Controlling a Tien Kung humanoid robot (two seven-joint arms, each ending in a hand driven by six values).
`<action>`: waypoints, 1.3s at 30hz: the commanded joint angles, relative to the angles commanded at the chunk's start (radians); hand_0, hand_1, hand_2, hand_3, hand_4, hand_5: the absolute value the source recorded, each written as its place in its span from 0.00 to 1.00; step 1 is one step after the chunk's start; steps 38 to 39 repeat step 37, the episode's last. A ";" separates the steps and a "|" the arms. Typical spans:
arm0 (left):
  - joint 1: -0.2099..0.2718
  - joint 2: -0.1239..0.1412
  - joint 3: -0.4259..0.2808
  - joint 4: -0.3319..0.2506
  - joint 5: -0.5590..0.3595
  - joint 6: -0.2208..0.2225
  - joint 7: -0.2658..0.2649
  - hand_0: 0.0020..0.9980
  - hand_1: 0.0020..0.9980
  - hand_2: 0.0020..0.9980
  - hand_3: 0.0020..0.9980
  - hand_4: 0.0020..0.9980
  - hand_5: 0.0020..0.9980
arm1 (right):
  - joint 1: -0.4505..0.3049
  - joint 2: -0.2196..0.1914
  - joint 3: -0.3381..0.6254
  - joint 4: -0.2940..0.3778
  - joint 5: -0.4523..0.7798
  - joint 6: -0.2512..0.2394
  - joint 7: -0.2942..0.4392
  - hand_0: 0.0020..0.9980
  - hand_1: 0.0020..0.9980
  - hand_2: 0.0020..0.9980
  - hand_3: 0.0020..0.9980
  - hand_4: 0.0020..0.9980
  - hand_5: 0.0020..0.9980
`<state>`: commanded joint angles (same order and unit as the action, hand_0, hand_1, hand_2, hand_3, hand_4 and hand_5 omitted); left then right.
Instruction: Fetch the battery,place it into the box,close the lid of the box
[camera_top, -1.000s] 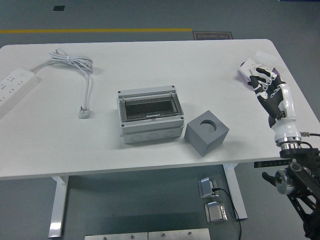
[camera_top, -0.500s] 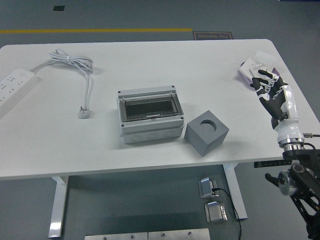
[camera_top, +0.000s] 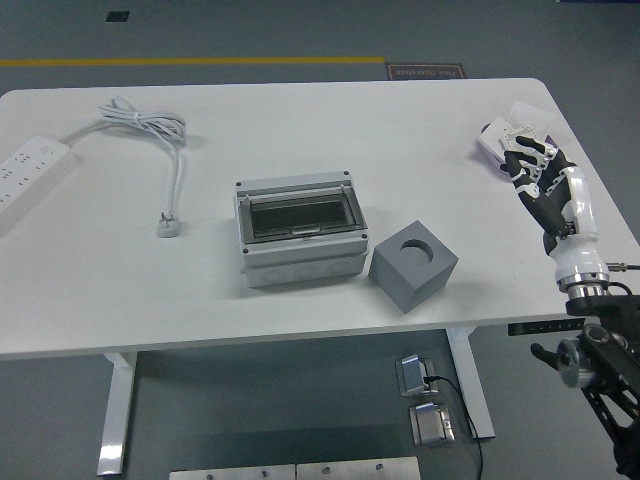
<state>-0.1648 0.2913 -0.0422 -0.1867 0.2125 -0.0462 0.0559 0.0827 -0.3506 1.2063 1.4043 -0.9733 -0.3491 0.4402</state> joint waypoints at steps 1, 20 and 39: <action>0.000 0.001 -0.003 0.000 0.003 0.000 0.000 0.73 0.75 0.72 0.67 0.56 0.48 | 0.000 0.001 -0.001 0.000 -0.002 0.000 0.000 0.76 0.60 0.64 0.72 0.83 0.46; 0.004 0.002 0.017 0.003 -0.012 0.000 0.006 0.73 0.75 0.72 0.68 0.56 0.48 | 0.004 0.001 -0.013 -0.005 -0.031 -0.008 -0.007 0.76 0.60 0.64 0.72 0.83 0.47; 0.004 0.007 0.029 0.000 -0.027 0.000 0.004 0.73 0.75 0.72 0.68 0.56 0.48 | -0.013 -0.003 -0.008 -0.010 -0.007 -0.002 -0.003 0.76 0.60 0.63 0.72 0.83 0.48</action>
